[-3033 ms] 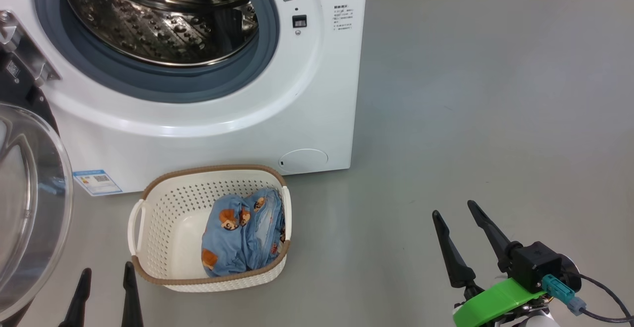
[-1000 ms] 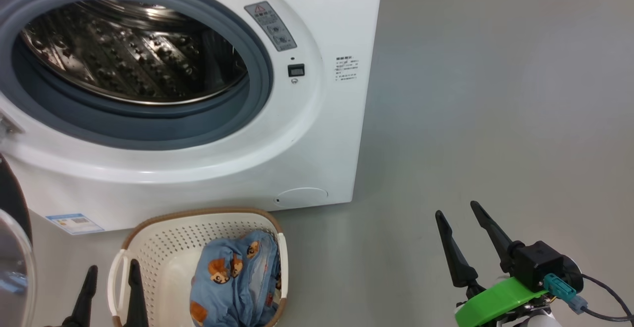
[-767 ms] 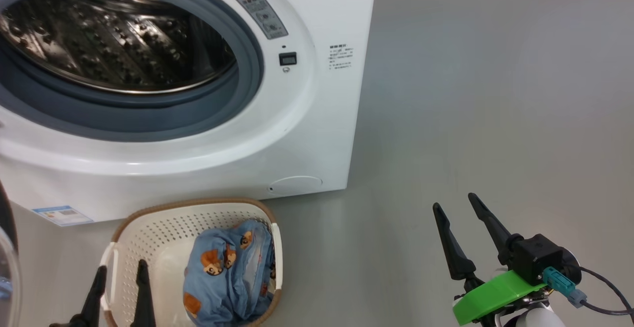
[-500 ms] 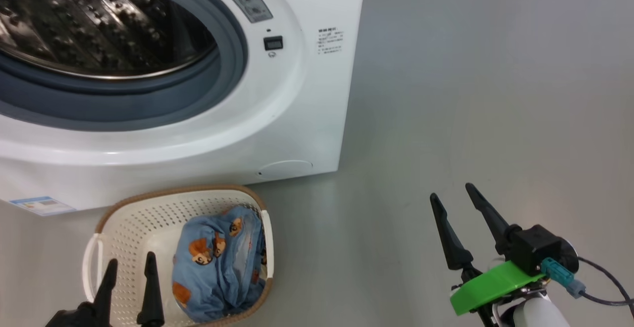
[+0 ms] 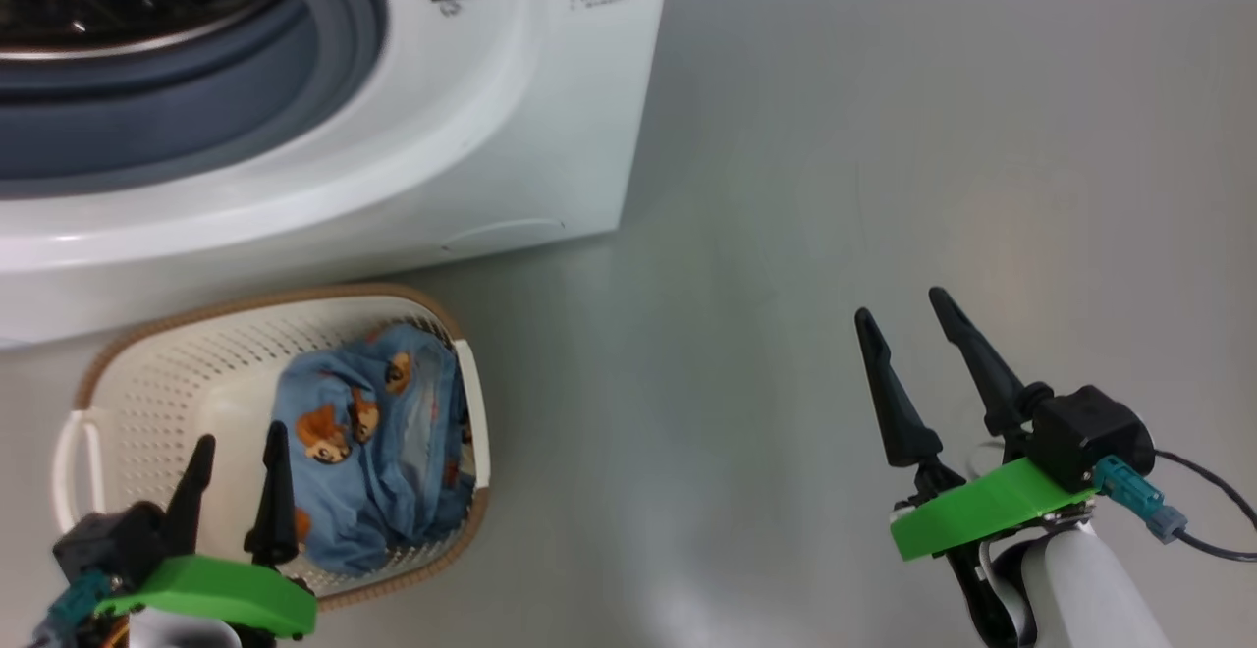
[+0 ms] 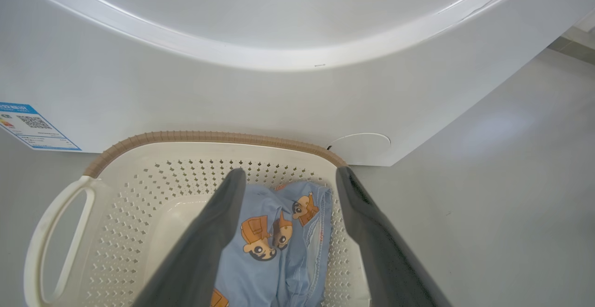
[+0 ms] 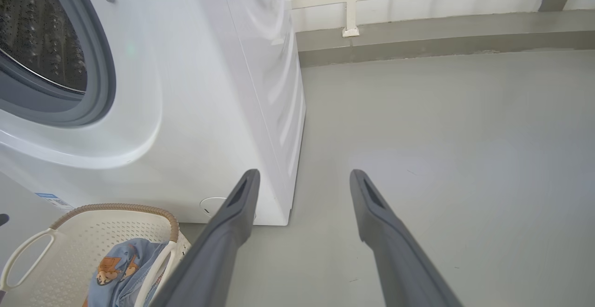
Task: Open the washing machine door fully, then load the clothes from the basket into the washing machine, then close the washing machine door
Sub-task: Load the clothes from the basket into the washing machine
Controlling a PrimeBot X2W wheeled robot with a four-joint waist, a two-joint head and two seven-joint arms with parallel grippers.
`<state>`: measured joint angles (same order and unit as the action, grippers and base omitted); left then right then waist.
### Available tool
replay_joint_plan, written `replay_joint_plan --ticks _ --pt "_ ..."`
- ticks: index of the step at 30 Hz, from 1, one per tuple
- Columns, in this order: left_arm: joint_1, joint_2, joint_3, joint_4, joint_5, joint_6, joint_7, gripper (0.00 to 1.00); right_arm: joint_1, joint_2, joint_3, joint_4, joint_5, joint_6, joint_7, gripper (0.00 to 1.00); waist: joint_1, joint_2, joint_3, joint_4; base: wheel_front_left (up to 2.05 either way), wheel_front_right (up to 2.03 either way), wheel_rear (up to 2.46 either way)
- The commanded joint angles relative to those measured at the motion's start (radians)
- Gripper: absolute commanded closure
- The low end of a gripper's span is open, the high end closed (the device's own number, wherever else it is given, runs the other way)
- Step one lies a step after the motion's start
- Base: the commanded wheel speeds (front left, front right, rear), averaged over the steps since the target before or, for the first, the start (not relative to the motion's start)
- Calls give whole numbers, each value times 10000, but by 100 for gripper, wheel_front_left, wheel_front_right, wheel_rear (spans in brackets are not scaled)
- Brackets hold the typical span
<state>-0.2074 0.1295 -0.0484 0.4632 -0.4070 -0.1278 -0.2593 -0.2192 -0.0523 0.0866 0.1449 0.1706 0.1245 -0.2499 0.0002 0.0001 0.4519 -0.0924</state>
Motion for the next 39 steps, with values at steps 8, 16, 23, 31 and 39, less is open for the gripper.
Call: replay_joint_plan --ticks 8,16,23,31,39 --pt "-1329 1086 -511 1546 -825 -27 -25 0 -418 20 198 -630 137 62 -118 0 -2 -1 2060 -838 0 0 0" --pt "-1897 1939 -1275 2479 -1898 -28 -25 0 -501 20 226 -835 518 62 -118 0 -2 -1 2865 -1165 0 0 0" --pt "-2307 2346 -2112 2805 -2686 -28 -22 0 -561 20 215 -933 744 62 -118 0 -2 -1 3361 -1304 0 0 0" --pt "-3172 2717 -3138 3178 -3464 -28 184 0 -617 20 328 -980 918 62 -118 0 -2 -1 3845 -1444 0 0 0" --pt "-3935 3141 -4398 3435 -3798 -28 674 0 -644 20 410 -920 1006 62 -118 0 -2 -1 4079 -1533 0 0 0"
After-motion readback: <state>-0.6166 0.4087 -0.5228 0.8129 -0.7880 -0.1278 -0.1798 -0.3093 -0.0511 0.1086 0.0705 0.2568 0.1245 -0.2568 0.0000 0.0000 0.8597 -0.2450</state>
